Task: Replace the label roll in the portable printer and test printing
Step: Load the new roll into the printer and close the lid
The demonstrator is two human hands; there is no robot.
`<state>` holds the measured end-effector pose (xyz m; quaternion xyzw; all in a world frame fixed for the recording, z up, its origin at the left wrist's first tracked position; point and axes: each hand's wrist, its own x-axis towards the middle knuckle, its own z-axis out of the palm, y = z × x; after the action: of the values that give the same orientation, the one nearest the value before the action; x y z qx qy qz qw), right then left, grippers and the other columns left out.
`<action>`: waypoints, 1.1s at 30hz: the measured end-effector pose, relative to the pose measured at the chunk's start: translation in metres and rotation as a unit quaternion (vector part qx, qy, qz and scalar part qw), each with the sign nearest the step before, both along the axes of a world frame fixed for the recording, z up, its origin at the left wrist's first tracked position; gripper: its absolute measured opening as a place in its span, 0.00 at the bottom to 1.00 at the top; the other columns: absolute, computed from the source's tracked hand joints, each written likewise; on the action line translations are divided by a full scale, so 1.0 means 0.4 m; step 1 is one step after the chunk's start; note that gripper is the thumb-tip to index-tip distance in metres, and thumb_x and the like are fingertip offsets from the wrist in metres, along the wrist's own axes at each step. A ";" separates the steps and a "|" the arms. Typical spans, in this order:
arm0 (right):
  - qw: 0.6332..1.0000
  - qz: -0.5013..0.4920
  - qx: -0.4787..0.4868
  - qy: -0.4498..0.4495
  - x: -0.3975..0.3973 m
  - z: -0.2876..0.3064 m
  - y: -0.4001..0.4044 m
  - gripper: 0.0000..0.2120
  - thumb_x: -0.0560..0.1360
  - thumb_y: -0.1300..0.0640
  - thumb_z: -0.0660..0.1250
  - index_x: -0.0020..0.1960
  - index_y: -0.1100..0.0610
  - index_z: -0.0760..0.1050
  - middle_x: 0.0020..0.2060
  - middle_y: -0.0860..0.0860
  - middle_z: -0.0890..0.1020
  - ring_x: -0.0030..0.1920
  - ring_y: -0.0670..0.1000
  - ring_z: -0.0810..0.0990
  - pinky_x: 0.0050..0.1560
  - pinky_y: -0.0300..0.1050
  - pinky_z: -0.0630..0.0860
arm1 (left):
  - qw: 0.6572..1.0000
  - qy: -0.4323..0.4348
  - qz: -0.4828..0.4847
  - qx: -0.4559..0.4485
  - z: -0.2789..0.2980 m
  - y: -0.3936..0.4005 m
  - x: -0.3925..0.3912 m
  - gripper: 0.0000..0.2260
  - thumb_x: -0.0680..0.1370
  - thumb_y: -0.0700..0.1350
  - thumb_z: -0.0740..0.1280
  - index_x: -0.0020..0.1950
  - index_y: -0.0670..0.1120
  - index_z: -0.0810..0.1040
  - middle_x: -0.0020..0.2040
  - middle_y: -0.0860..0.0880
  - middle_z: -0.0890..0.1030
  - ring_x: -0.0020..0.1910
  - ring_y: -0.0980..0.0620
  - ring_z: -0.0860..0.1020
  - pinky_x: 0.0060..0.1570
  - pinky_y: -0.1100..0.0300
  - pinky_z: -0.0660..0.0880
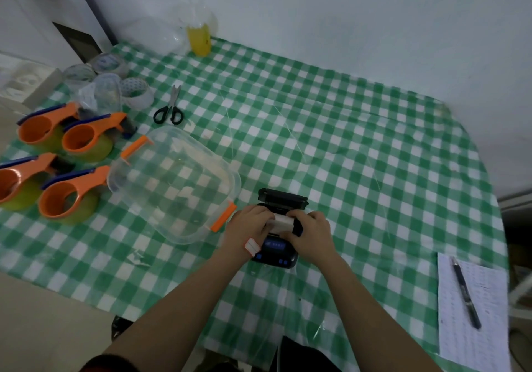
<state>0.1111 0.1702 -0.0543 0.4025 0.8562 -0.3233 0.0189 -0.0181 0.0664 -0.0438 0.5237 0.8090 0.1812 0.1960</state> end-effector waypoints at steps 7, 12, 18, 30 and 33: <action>0.985 0.069 0.155 -0.025 0.012 -0.017 -0.029 0.19 0.72 0.46 0.61 0.58 0.54 0.77 0.53 0.52 0.83 0.48 0.58 0.77 0.44 0.52 0.75 | 0.999 0.024 -0.021 0.001 -0.013 -0.001 -0.014 0.08 0.69 0.41 0.62 0.40 0.43 0.81 0.41 0.45 0.85 0.42 0.43 0.81 0.38 0.55 0.79; 0.981 0.055 0.184 0.008 0.019 -0.023 -0.039 0.17 0.71 0.47 0.59 0.52 0.54 0.80 0.48 0.49 0.84 0.50 0.49 0.76 0.47 0.43 0.71 | 0.994 0.095 -0.054 0.000 -0.032 0.005 -0.020 0.14 0.69 0.47 0.56 0.34 0.49 0.81 0.37 0.52 0.84 0.36 0.51 0.81 0.30 0.64 0.75; 0.983 0.052 0.167 0.061 0.039 -0.032 -0.052 0.09 0.71 0.52 0.63 0.41 0.53 0.81 0.45 0.50 0.86 0.48 0.52 0.83 0.51 0.39 0.66 | 0.988 0.136 -0.072 0.011 -0.041 -0.001 -0.013 0.15 0.69 0.47 0.57 0.32 0.51 0.82 0.37 0.53 0.84 0.35 0.52 0.81 0.27 0.65 0.75; 0.984 -0.067 0.072 0.148 -0.019 0.072 0.056 0.12 0.77 0.54 0.63 0.56 0.58 0.80 0.60 0.55 0.80 0.63 0.52 0.74 0.64 0.39 0.64 | 0.990 0.118 -0.067 0.035 -0.032 -0.029 0.000 0.05 0.68 0.47 0.67 0.34 0.49 0.81 0.32 0.51 0.81 0.32 0.49 0.79 0.26 0.59 0.76; 0.990 -0.075 -0.011 0.119 -0.031 0.075 0.066 0.11 0.77 0.54 0.64 0.55 0.57 0.80 0.54 0.52 0.83 0.56 0.51 0.78 0.54 0.37 0.69 | 0.989 0.127 -0.067 0.031 -0.032 -0.032 0.000 0.12 0.69 0.49 0.60 0.33 0.50 0.82 0.31 0.51 0.81 0.31 0.49 0.79 0.25 0.60 0.75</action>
<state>0.0988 0.1965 -0.0245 0.4244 0.8163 -0.3782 -0.1028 -0.0180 0.0536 -0.0565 0.6016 0.7842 0.1243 0.0871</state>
